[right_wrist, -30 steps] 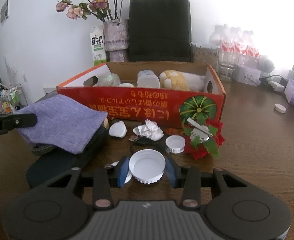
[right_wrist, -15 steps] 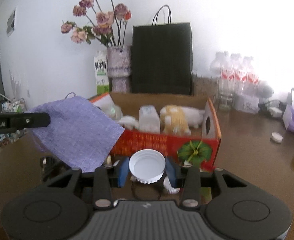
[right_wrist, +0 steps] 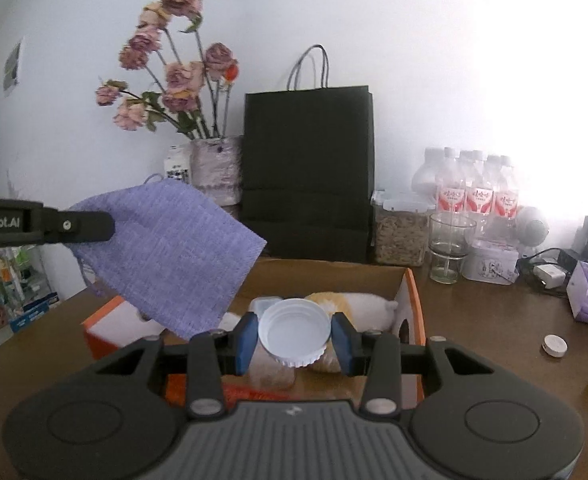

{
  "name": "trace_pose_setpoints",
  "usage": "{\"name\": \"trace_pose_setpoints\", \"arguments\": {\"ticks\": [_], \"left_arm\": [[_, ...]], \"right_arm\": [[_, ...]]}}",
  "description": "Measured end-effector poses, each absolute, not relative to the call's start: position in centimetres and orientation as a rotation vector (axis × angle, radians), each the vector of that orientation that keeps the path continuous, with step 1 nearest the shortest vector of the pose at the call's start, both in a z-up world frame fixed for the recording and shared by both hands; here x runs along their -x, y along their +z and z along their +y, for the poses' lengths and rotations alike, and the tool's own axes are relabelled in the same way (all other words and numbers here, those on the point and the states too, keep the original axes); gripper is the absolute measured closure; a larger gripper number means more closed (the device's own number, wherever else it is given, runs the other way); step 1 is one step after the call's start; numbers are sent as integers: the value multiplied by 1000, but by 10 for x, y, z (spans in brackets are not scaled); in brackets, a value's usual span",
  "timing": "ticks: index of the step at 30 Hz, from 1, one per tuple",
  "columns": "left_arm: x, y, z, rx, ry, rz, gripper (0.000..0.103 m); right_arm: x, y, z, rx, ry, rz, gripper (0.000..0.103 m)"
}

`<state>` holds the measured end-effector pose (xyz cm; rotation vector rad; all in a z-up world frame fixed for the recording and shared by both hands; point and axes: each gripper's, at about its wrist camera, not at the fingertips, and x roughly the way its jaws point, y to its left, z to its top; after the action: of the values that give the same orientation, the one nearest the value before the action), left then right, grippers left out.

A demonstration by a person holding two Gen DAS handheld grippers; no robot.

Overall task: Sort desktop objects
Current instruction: 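Carry cloth and cap over the box and open both grippers to drop them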

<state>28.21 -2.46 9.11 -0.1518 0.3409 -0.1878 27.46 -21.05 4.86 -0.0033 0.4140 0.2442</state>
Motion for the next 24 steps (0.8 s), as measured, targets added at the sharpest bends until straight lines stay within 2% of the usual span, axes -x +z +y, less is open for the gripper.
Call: {"name": "trace_pose_setpoints", "arguments": {"ticks": [11,24], "left_arm": [[-350,31,2,216,-128,528,94],[-362,1,-5,108,-106,621,92]], "right_arm": [[-346,10,-223,-26,194,537,64],[-351,-9,-222,-2,206,596,64]]}}
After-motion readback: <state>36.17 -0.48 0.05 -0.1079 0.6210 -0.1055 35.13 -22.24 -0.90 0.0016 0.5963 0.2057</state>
